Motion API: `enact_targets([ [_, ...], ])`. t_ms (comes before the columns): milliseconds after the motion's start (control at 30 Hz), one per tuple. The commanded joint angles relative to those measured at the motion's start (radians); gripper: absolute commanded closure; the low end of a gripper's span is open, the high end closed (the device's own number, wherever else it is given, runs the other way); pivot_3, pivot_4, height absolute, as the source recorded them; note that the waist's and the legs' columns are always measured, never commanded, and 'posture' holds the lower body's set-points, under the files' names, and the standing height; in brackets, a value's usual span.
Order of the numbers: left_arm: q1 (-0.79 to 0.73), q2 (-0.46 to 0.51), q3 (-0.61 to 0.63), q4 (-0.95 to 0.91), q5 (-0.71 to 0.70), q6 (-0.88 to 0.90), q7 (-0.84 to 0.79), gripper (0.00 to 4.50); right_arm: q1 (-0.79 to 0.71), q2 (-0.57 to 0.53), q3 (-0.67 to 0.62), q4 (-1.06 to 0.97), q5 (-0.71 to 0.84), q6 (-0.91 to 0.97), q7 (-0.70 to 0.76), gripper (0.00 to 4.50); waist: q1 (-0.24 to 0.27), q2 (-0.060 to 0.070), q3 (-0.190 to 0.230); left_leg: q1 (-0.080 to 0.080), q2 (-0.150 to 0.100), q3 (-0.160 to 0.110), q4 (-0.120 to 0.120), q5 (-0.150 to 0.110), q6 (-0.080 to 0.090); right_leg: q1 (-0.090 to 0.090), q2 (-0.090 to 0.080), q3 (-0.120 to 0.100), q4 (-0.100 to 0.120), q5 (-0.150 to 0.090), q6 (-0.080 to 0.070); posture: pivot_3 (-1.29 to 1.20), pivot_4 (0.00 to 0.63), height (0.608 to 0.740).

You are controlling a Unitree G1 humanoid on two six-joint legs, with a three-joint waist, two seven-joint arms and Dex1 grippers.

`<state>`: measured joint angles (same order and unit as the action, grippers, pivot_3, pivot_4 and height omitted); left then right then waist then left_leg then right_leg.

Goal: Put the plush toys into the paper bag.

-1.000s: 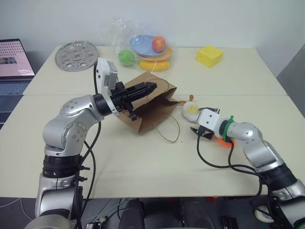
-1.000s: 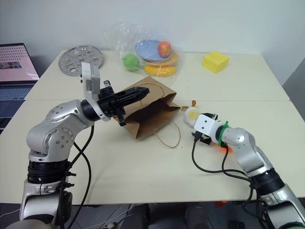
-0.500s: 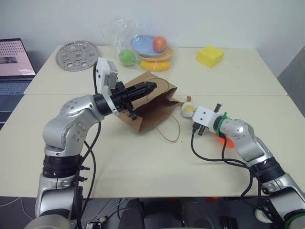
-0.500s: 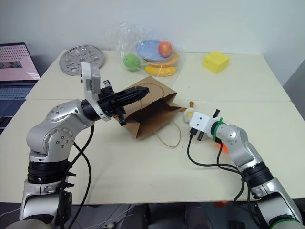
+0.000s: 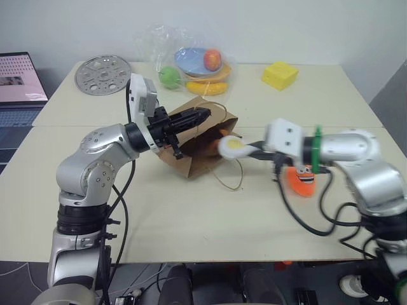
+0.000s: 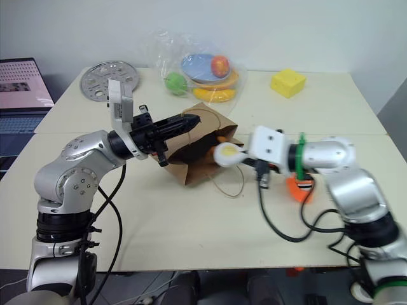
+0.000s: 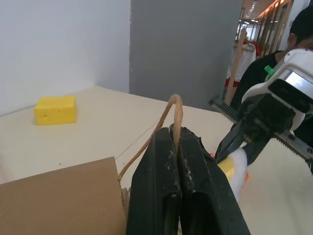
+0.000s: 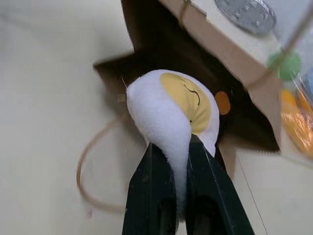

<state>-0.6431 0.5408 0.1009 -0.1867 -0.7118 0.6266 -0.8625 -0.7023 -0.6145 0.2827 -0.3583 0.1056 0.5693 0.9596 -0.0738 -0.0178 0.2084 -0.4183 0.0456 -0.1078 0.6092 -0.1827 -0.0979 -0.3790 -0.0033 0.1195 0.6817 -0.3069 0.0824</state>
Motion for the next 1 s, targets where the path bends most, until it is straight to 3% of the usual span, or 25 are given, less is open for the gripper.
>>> enact_targets([
  [33,-0.019,-0.005,0.013,-0.025,-0.023,-0.002,-0.004,4.5,-0.069,0.084,0.06,0.095,-0.069,-0.004,-0.088,4.48,-0.001,0.0,0.0,0.0,0.0,0.0,0.0,0.0,0.0,0.0,0.0,0.0,0.0,0.0,0.0,0.0,0.15,0.74],
  [267,-0.019,-0.009,0.019,-0.03,-0.037,0.002,0.003,4.5,-0.2,0.299,0.128,0.352,-0.163,-0.029,-0.228,4.48,0.008,0.0,0.0,-0.002,0.0,-0.001,-0.001,0.0,0.0,-0.002,0.0,-0.001,0.001,0.0,0.0,0.0,0.15,0.74],
  [533,-0.02,-0.023,0.031,-0.018,-0.037,-0.004,0.013,4.5,-0.18,0.36,0.113,0.349,-0.152,-0.031,-0.233,1.84,0.017,0.0,0.0,-0.007,0.0,-0.003,-0.002,0.0,0.0,-0.006,-0.001,-0.003,0.001,0.0,0.0,0.0,0.15,0.74],
  [700,-0.024,-0.033,0.032,0.005,-0.024,-0.017,0.019,4.5,-0.132,0.317,0.068,0.201,-0.087,0.059,-0.182,0.07,0.017,0.0,0.0,-0.007,0.0,-0.003,-0.002,0.0,0.0,-0.006,-0.001,-0.004,0.001,0.0,0.0,0.0,0.15,0.74],
  [900,-0.029,-0.041,0.032,0.022,-0.014,-0.031,0.023,4.5,-0.07,0.181,-0.048,-0.048,0.06,0.222,-0.102,0.07,0.018,0.0,0.0,-0.008,-0.001,-0.004,-0.001,0.0,0.0,-0.006,-0.001,-0.004,0.001,0.0,0.0,0.0,0.15,0.74],
  [1000,-0.023,-0.045,0.025,0.02,-0.008,-0.036,0.02,4.5,0.038,-0.055,-0.163,-0.183,0.14,0.246,0.043,0.07,0.029,0.0,0.0,-0.008,-0.001,-0.004,-0.001,0.0,0.0,-0.006,-0.001,-0.005,0.0,0.0,0.0,0.0,0.15,0.74],
])
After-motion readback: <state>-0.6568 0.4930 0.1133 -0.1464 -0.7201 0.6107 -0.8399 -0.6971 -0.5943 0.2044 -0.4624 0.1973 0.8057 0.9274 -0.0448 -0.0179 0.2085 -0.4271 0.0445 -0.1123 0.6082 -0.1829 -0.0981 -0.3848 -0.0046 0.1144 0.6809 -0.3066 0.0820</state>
